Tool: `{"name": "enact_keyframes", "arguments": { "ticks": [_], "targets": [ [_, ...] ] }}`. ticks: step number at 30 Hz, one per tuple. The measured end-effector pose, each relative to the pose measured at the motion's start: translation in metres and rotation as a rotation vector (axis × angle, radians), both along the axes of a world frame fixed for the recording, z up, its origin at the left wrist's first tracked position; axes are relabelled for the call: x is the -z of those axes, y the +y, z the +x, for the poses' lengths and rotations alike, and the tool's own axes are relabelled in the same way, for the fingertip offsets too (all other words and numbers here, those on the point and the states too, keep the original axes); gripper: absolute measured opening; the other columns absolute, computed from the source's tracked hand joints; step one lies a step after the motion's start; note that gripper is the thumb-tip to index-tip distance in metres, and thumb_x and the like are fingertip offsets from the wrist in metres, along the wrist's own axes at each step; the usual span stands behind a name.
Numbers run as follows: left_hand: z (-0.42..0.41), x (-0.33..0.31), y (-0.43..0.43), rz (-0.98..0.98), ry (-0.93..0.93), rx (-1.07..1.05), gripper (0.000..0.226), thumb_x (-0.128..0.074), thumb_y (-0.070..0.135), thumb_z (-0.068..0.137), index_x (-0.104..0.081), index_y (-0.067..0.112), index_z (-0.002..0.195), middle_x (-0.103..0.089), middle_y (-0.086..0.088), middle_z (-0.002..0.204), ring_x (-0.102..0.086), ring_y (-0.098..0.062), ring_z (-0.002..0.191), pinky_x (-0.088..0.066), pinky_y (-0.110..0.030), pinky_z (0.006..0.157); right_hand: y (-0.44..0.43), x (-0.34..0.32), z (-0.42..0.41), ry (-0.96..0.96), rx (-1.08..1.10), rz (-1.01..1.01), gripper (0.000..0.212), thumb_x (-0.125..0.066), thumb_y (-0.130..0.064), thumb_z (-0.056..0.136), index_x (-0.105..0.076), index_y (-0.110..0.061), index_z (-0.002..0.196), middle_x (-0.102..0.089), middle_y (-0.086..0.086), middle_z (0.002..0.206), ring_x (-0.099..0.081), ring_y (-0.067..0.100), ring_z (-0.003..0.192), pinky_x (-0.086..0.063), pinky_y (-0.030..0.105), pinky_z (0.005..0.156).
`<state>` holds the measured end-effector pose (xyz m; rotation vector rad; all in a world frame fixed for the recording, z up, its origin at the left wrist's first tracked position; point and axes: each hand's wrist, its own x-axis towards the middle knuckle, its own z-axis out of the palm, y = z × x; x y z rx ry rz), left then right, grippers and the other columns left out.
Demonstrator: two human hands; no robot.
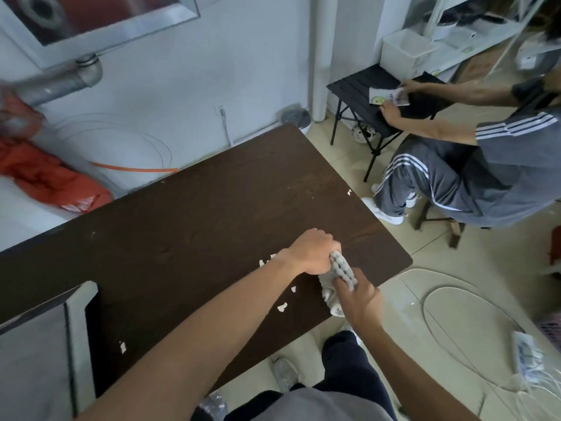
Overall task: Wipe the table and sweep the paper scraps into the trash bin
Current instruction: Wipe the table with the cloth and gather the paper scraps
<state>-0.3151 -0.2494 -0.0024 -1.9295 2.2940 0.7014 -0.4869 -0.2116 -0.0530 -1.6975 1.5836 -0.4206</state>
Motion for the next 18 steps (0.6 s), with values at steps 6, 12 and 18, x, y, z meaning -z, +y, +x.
{"name": "enact_keyframes", "arguments": {
  "ticks": [6,12,18],
  "targets": [
    [0.038,-0.006,0.026,-0.107,-0.082,0.012,0.028,-0.055,0.010,0.087,-0.066,0.017,0.112,-0.063,-0.003,0.104,-0.057,-0.023,0.102,-0.040,-0.034,0.097,0.001,-0.013,0.029,-0.057,-0.117,0.090,0.011,-0.062,-0.035,0.088,-0.062,-0.024,0.087,-0.064,-0.007,0.075,-0.061,0.017,0.072,-0.050,0.034,0.064],
    [0.059,-0.028,0.016,-0.259,-0.161,-0.077,0.029,-0.055,0.011,0.087,-0.064,0.014,0.114,-0.061,-0.006,0.107,-0.055,-0.025,0.107,-0.033,-0.039,0.111,-0.044,-0.041,0.049,0.000,-0.278,0.034,0.019,-0.057,-0.044,0.086,-0.064,-0.027,0.093,-0.067,-0.004,0.081,-0.064,0.020,0.077,-0.054,0.040,0.074],
    [0.104,-0.045,0.017,-0.249,-0.256,-0.219,0.035,-0.057,0.018,0.091,-0.058,0.014,0.126,-0.057,-0.008,0.119,-0.053,-0.026,0.113,-0.040,-0.040,0.097,-0.092,-0.062,0.093,0.186,-0.622,-0.162,0.023,-0.054,-0.042,0.089,-0.061,-0.031,0.109,-0.062,-0.002,0.093,-0.063,0.024,0.087,-0.047,0.035,0.072]
  ]
}}
